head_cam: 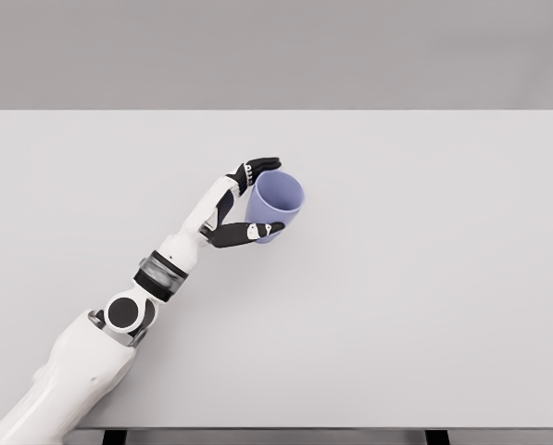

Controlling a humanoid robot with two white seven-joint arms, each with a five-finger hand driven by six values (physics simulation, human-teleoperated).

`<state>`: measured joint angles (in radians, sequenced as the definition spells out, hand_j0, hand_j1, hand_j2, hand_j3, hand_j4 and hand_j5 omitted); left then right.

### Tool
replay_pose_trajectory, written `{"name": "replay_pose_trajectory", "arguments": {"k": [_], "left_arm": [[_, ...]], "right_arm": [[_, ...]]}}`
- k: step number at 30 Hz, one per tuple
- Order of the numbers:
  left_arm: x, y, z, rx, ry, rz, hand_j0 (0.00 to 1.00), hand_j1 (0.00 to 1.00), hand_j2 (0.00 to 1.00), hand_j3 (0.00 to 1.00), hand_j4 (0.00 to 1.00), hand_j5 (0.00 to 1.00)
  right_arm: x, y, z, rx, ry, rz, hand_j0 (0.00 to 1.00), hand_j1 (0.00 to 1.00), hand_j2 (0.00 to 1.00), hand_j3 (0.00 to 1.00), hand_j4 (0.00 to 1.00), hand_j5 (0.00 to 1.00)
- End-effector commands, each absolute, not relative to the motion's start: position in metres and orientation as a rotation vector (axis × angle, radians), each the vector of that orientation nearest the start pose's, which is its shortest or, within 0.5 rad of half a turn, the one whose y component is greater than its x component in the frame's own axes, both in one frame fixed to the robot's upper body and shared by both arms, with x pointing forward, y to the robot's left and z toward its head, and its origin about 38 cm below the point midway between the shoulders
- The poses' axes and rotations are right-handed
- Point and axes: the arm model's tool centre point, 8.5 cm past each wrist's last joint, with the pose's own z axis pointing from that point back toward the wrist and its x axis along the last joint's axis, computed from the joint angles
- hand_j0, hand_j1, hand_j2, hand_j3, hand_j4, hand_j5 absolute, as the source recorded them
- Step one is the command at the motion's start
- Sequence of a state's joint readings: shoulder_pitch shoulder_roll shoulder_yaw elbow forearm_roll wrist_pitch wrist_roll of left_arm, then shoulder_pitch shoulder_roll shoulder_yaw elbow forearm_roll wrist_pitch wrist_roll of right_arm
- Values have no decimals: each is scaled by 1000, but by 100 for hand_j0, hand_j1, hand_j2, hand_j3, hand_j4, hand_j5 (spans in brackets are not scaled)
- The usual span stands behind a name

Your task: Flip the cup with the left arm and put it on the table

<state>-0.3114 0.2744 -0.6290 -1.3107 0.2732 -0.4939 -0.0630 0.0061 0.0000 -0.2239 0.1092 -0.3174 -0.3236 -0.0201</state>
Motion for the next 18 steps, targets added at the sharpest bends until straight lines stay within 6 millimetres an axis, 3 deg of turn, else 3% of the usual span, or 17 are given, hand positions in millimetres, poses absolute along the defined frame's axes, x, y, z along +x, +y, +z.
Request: {"name": "replay_pose_trajectory", "arguments": {"k": [1,18], "left_arm": [[399,146,86,-402,-1860,-609,87,87,87,87,87,87],[401,162,77,-357,-1827,-615,99,99,99,99,99,99]], "right_arm": [[-14,-281,-255,-199,-218,-529,100,100,100,100,100,100],[-14,-281,-255,-198,-218,-527,100,100,100,100,100,100]]}}
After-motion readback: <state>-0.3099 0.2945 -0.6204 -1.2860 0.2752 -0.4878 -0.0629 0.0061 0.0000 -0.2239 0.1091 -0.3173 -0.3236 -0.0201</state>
